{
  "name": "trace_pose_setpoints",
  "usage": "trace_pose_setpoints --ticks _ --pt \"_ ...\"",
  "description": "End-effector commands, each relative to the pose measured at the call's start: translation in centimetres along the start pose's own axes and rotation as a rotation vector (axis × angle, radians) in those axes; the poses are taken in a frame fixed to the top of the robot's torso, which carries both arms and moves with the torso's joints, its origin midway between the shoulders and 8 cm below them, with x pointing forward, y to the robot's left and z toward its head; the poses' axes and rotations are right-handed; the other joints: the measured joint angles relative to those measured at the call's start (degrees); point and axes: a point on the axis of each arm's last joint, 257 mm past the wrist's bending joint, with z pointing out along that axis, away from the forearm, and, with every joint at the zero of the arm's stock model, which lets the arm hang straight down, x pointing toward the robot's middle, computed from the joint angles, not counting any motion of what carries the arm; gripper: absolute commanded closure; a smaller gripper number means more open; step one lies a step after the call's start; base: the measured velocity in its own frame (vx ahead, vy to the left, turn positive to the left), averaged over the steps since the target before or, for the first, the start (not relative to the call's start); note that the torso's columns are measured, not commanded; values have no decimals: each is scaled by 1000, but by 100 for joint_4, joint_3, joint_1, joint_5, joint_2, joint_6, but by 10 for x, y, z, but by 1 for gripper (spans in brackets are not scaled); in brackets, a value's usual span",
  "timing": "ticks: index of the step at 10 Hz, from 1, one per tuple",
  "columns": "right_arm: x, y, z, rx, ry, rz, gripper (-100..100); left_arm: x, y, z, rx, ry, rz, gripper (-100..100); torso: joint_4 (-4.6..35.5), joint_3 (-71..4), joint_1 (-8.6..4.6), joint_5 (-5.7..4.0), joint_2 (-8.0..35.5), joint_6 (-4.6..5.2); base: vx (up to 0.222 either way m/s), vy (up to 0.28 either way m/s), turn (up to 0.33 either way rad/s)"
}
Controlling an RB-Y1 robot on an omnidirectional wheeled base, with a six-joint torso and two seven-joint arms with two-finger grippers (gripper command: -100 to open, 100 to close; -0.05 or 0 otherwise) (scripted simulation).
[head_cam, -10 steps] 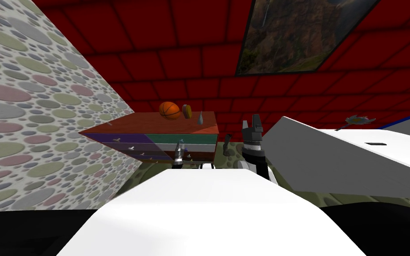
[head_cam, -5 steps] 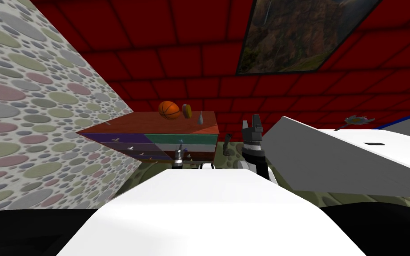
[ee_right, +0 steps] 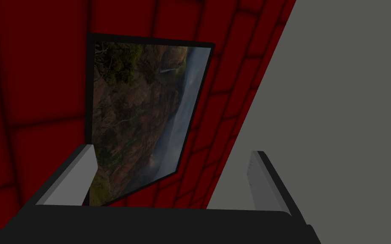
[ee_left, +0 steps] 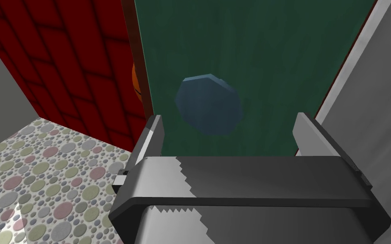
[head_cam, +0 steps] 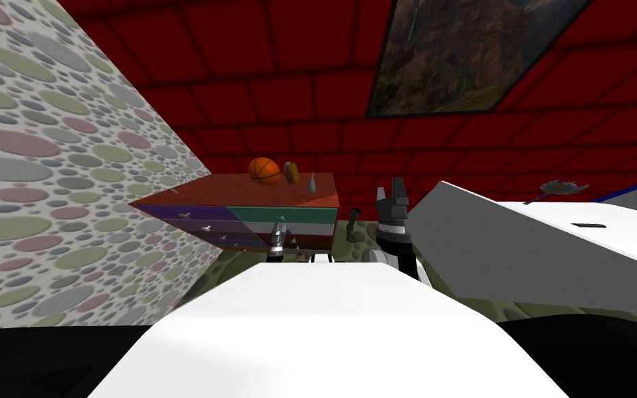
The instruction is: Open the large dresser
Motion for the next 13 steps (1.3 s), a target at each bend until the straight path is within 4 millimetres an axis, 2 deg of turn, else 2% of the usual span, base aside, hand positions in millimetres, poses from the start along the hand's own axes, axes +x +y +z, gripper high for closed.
trace_pose_setpoints --ticks 1,13 --pt "0 0 0 0 0 0 0 -1 1 15 -7 -9 -2 -100 -2 -3 1 1 -5 0 -46 -33 27" --pt "0 0 0 0 0 0 0 -11 3 77 -61 -50 -16 -100 -1 -2 0 0 -4 0 -42 -30 39"
